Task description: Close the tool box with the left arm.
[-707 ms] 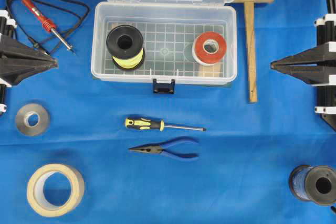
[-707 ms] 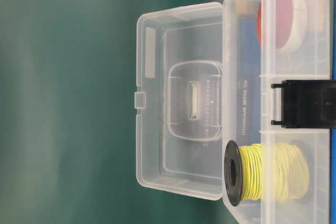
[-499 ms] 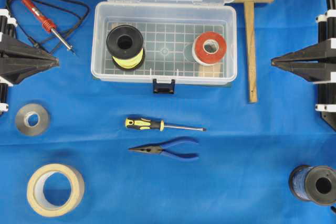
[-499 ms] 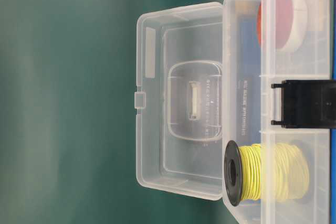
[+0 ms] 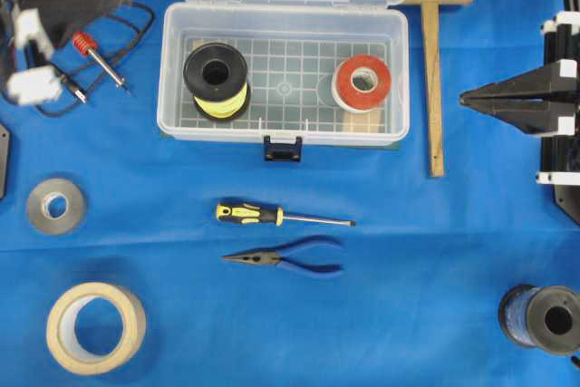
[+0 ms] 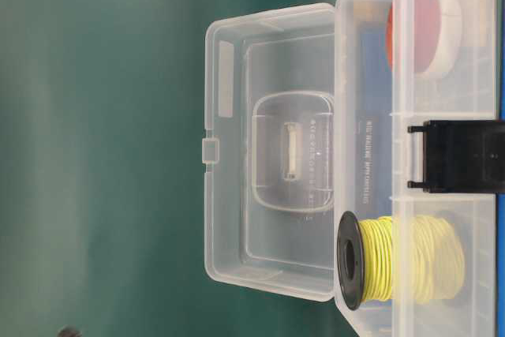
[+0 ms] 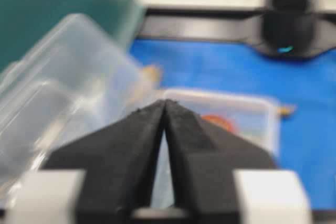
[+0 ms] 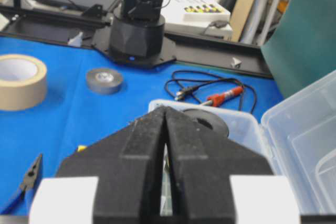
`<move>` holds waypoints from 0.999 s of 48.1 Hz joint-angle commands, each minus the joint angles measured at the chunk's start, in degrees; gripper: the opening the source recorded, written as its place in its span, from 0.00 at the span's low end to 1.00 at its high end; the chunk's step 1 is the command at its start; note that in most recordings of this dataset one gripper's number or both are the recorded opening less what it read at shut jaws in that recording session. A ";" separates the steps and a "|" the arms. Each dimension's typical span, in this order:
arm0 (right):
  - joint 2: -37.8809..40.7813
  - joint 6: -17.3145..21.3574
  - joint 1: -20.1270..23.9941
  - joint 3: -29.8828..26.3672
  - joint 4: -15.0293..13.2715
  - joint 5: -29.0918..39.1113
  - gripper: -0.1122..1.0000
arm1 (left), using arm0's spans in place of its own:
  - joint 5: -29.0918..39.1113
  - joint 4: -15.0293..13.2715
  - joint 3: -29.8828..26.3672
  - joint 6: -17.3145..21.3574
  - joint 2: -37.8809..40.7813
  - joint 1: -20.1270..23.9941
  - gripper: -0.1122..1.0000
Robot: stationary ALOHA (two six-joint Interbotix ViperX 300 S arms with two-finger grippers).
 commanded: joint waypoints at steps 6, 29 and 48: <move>1.05 0.09 -0.09 -1.14 0.09 0.62 0.10 | 6.06 0.00 -10.55 3.52 9.14 7.12 0.50; 3.34 0.09 -0.09 -0.70 0.00 1.67 0.10 | 23.29 0.18 -34.54 14.06 34.19 17.31 0.91; 5.27 0.09 -0.88 -0.35 0.00 1.67 0.10 | 27.07 0.18 -43.68 15.91 47.99 21.71 0.91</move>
